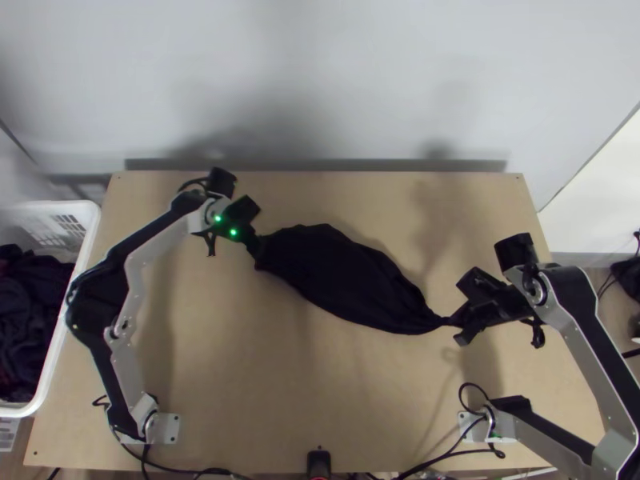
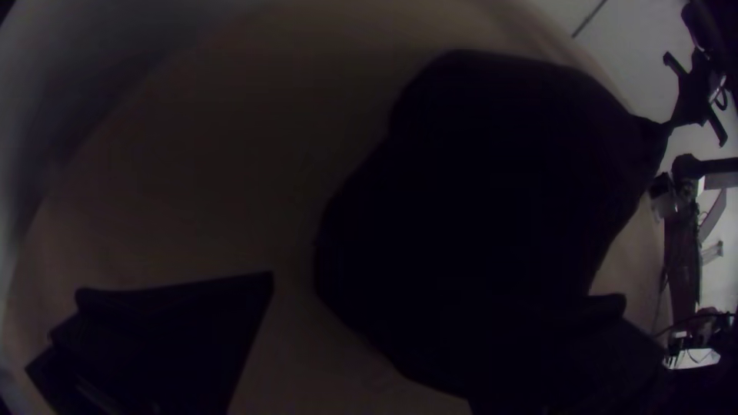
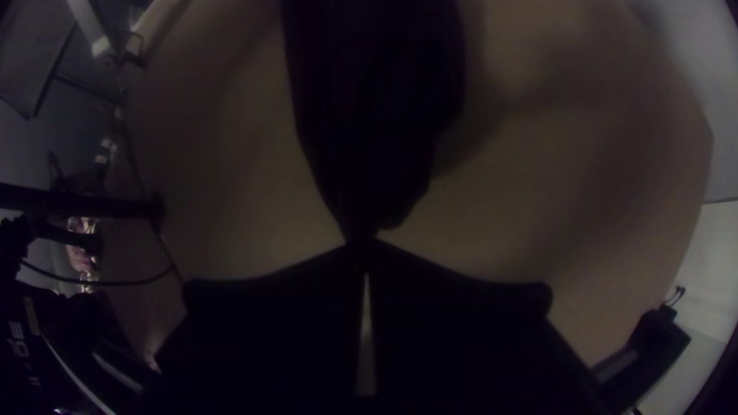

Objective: Fold the t-shirt

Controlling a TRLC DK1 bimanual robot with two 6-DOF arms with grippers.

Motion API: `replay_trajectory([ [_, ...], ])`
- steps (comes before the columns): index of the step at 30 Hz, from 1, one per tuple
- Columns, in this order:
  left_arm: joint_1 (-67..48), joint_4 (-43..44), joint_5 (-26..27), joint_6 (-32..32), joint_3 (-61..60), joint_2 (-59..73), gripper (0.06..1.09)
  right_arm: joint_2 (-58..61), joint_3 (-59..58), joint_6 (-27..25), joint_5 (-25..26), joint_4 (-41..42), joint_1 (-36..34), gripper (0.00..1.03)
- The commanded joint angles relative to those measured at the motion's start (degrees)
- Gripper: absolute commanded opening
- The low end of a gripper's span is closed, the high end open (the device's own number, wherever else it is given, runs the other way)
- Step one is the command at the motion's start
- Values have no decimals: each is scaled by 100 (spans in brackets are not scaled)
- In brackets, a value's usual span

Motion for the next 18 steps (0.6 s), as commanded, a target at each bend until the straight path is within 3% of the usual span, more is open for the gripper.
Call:
replay_trajectory([
  [1,-139,-336,196,209,79,411,89,71,89,10,1,3,19,3],
  [5,-253,-529,416,191,44,507,54,88,150,1,1,3,-17,3],
  [8,-235,-591,635,95,17,490,14,97,159,19,1,3,-17,3],
  [9,-200,-600,679,59,0,481,10,106,168,27,1,3,-17,3],
  [18,529,-644,723,-362,-220,-706,10,79,423,159,1,11,-43,3],
])
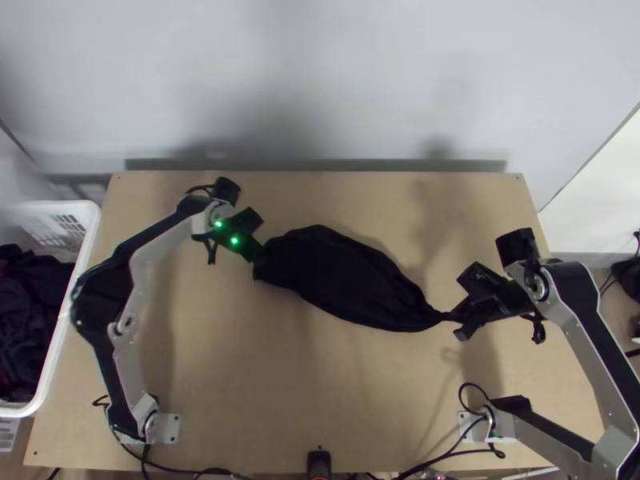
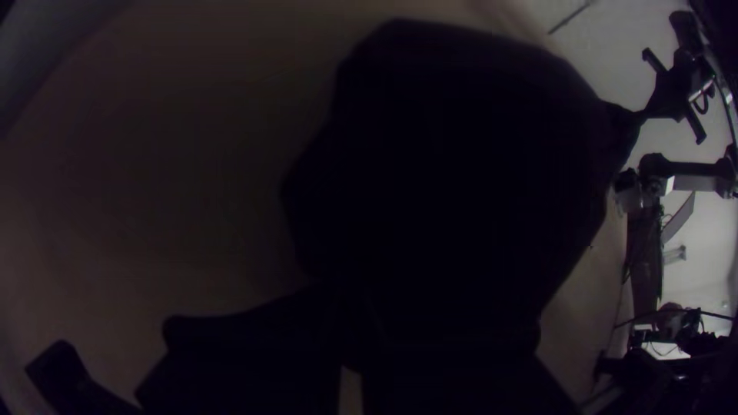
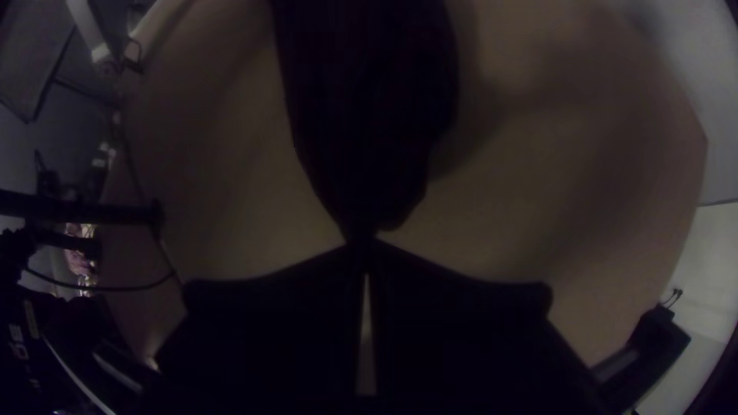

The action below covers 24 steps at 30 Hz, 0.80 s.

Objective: Fold the t-shirt

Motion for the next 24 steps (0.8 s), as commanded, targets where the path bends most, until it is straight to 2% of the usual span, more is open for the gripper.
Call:
replay_trajectory([
  [1,622,-8,109,-361,-201,-1050,10,-17,270,177,-7,47,-100,3],
  [8,1377,-254,241,-519,-587,-2746,10,-122,393,827,-16,565,-197,3],
  [15,2511,-377,417,-958,-306,-4065,10,-316,613,1865,-25,1673,-882,3],
  [20,2845,-640,522,-985,-499,-4698,10,-368,621,1891,-104,1681,-794,3],
  [24,2810,-1001,522,-862,-1097,-5207,10,-491,358,1917,-122,1681,-522,3],
])
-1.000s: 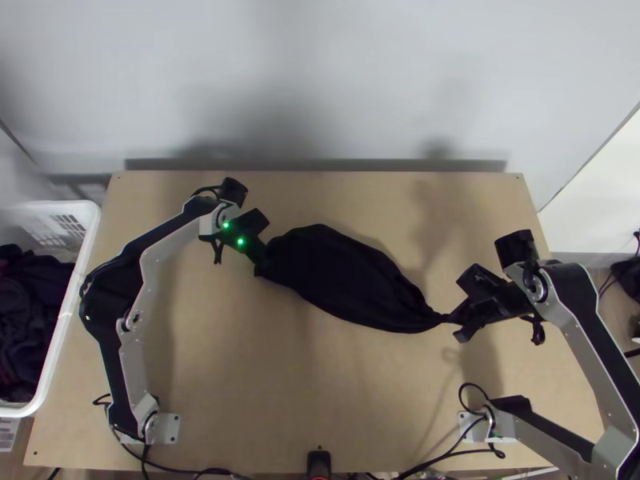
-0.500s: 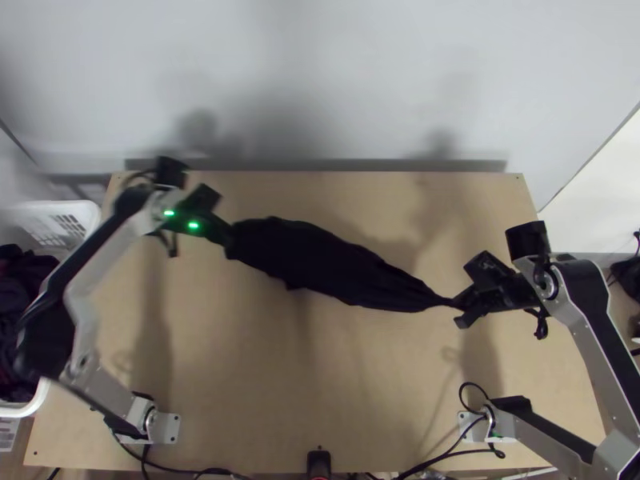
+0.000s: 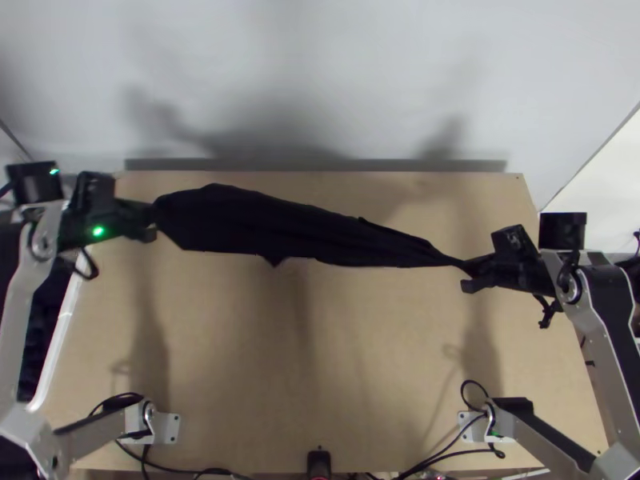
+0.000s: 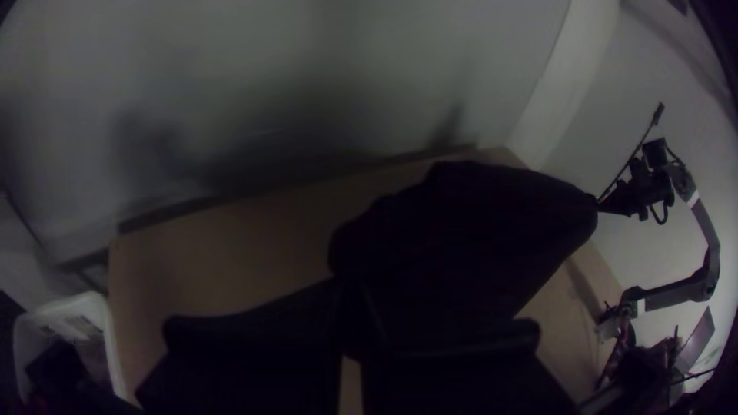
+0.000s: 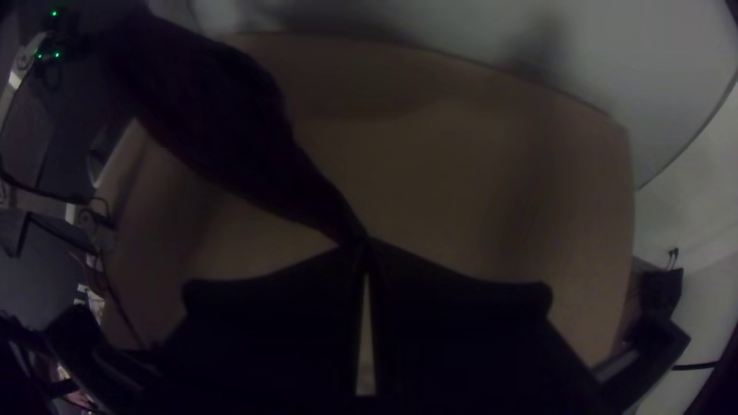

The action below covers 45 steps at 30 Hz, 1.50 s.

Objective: Fold the t-shirt

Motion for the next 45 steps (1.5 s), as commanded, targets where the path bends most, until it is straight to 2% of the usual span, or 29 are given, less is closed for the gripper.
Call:
replay_trajectory([
  [1,281,-520,30,103,-733,-1027,10,-177,-334,156,3,134,221,3],
  [4,729,-564,-5,358,-1322,-1352,10,-229,-676,68,258,107,186,3],
  [6,1433,-564,4,753,-1577,-1361,10,-229,-791,-64,442,116,-244,3],
  [9,2311,-529,22,1140,-1577,-1255,10,-229,-791,-258,434,222,-974,3],
  [12,2698,-538,180,1184,-1304,-1238,10,-352,-738,-345,434,397,-1387,3],
  [18,2830,-556,241,876,-838,-1255,10,-607,-659,-284,416,512,-1413,3],
  [22,2399,-1127,690,806,-794,-1405,10,-713,-755,-302,240,90,-684,3],
  [26,1459,-1470,690,683,-1128,-1677,10,-827,-1054,-302,223,-191,257,3],
  [30,448,-1821,575,648,-1876,-1897,10,-818,-1239,-328,214,-508,828,3],
  [33,-167,-2102,558,700,-2500,-1897,10,-730,-1485,-512,196,-930,1452,3],
  [37,-861,-2217,540,832,-3053,-1835,10,-722,-1924,-512,205,-974,2173,3],
  [38,-932,-2226,540,832,-3009,-1756,10,-695,-1977,-512,205,-982,2217,10],
  [42,-1239,-2366,531,929,-2895,-1370,10,-511,-2065,-565,214,-1158,2225,63],
  [45,-1582,-2419,531,946,-2860,-1352,10,-396,-2039,-644,302,-1228,2137,76],
])
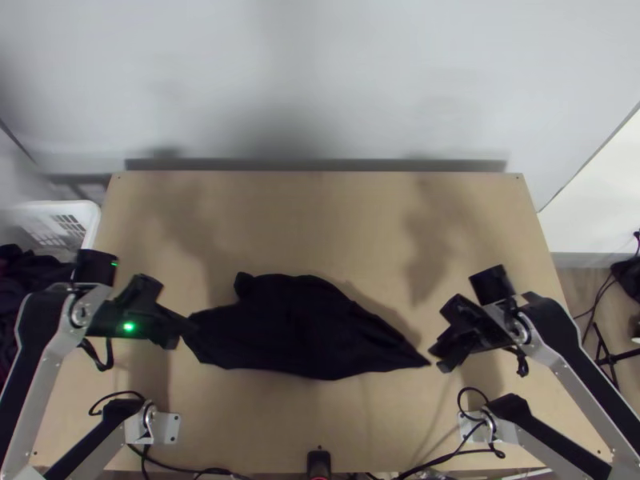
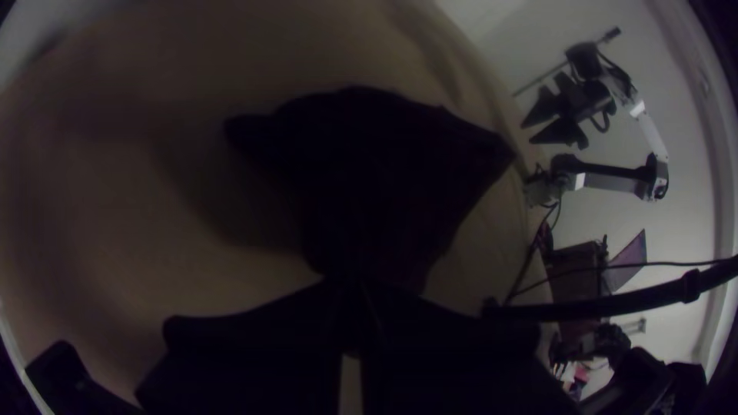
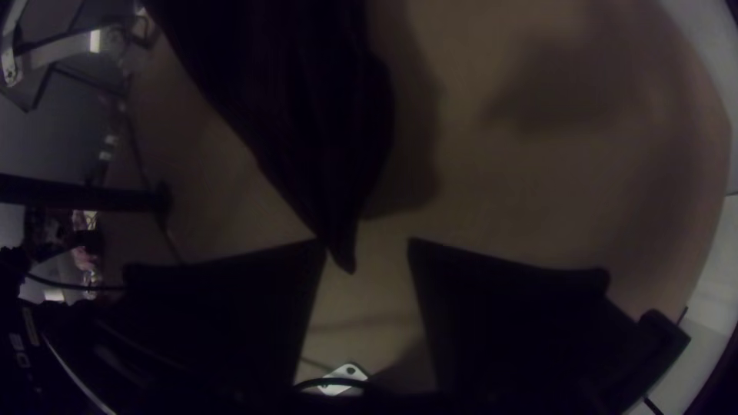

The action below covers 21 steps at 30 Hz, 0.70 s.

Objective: Fold the t-shirt

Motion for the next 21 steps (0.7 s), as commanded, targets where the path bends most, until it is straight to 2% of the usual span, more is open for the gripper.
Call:
replay_trajectory([
  [1,-874,-240,18,87,-106,191,10,220,-119,-137,112,-230,159,80],
  [3,-883,-275,27,131,-53,147,10,282,21,-252,182,-230,-140,87],
  [6,-883,-442,27,290,-53,138,10,545,487,-208,147,-27,-790,88],
  [8,-936,-521,27,342,-27,86,10,818,777,-120,138,183,-781,88],
  [15,-1015,-750,27,395,316,-11,10,2549,1612,30,437,974,502,88],
  [21,-1244,-741,79,334,492,24,10,3850,2799,109,543,1045,1583,87],
])
